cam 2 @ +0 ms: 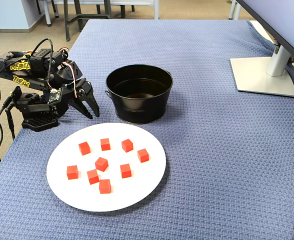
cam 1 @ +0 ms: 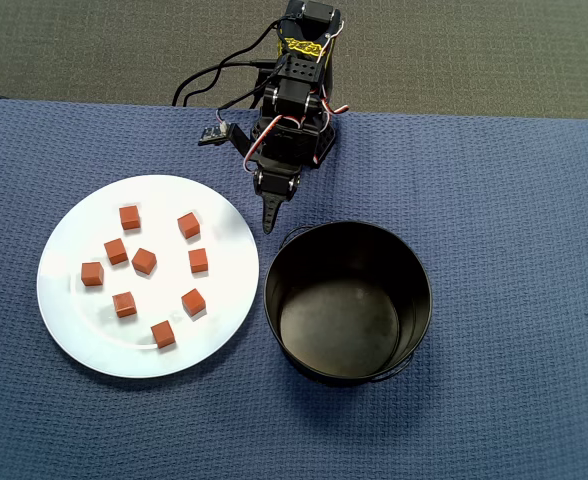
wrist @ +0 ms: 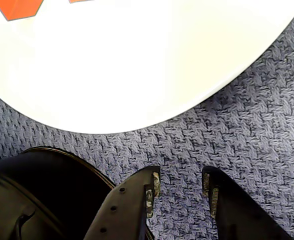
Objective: Pick up the red cubes from the white plate and place them in the black recipient
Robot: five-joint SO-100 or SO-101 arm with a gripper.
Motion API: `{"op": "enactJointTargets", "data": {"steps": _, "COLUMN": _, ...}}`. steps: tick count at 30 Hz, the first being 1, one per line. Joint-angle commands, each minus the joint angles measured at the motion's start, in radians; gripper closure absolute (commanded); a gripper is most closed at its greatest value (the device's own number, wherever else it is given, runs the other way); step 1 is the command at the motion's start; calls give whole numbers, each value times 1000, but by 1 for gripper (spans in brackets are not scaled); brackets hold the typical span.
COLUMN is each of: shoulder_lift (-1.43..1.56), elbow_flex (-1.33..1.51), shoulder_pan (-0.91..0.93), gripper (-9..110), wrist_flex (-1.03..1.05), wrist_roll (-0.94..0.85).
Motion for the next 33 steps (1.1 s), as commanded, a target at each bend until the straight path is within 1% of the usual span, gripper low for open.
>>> {"op": "enactJointTargets", "data": {"steps": 1, "shoulder_lift": -9, "elbow_flex": -18, "shoulder_pan": -6, "gripper": 101, "wrist_flex": -107, "wrist_roll": -130}}
{"op": "enactJointTargets", "data": {"steps": 13, "shoulder_lift": -12, "elbow_flex": -18, "shoulder_pan": 2, "gripper": 101, "wrist_flex": -155, "wrist_roll": -135}}
{"op": "enactJointTargets", "data": {"steps": 21, "shoulder_lift": -14, "elbow_flex": -17, "shoulder_pan": 2, "gripper": 101, "wrist_flex": -123, "wrist_roll": -167}}
{"op": "enactJointTargets", "data": {"steps": 23, "shoulder_lift": -18, "elbow_flex": -40, "shoulder_pan": 8, "gripper": 101, "wrist_flex": -94, "wrist_roll": -244}}
{"op": "enactJointTargets", "data": {"steps": 26, "shoulder_lift": -20, "elbow_flex": -140, "shoulder_pan": 20, "gripper": 101, "wrist_flex": 17, "wrist_roll": -446}}
{"op": "enactJointTargets", "data": {"steps": 29, "shoulder_lift": -44, "elbow_flex": -258, "shoulder_pan": 49, "gripper": 90, "wrist_flex": 112, "wrist_roll": -586}}
{"op": "enactJointTargets", "data": {"steps": 31, "shoulder_lift": -60, "elbow_flex": -327, "shoulder_pan": 74, "gripper": 87, "wrist_flex": 176, "wrist_roll": -652}}
{"op": "enactJointTargets", "data": {"steps": 33, "shoulder_lift": -80, "elbow_flex": -374, "shoulder_pan": 104, "gripper": 85, "wrist_flex": 218, "wrist_roll": -761}}
